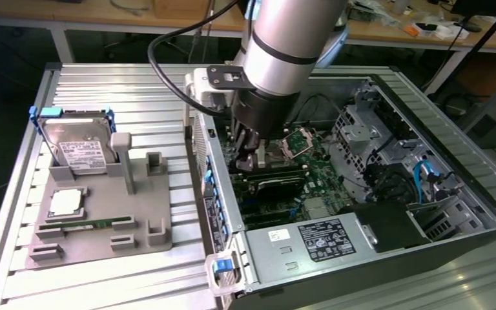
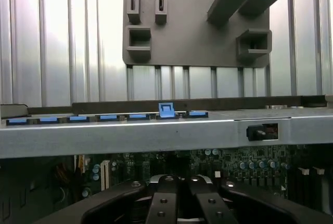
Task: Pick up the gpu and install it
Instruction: 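Press down on the gpu until it lock into place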
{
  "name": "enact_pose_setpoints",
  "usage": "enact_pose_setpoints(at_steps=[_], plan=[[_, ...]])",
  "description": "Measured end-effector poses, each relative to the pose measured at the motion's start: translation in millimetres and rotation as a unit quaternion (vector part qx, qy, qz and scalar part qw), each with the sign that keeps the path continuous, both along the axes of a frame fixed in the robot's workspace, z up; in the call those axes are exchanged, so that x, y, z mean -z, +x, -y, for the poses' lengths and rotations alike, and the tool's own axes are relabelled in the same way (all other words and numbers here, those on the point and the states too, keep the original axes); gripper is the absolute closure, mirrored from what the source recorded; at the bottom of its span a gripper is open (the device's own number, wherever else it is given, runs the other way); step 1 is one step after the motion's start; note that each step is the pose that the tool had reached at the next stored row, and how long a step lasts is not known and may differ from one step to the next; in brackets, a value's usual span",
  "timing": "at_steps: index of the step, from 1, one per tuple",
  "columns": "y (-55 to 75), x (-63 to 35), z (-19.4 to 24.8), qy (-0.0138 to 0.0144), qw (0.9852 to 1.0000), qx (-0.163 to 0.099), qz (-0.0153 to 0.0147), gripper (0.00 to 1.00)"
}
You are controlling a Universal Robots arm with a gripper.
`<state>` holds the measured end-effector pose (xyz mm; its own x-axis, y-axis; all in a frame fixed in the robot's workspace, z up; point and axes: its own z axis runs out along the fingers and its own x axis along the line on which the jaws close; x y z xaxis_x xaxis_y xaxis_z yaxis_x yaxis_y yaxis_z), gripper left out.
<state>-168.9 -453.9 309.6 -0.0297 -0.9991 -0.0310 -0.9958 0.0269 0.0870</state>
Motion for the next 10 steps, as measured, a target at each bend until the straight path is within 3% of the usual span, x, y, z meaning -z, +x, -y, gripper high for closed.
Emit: enact_pose_setpoints(at_steps=[5, 10], plan=[[12.2, 0.3, 0.0, 0.0, 1.0, 0.0, 0.0, 0.89], [13.7, 0.4, 0.0, 0.0, 1.0, 0.0, -0.0008, 0.89]])
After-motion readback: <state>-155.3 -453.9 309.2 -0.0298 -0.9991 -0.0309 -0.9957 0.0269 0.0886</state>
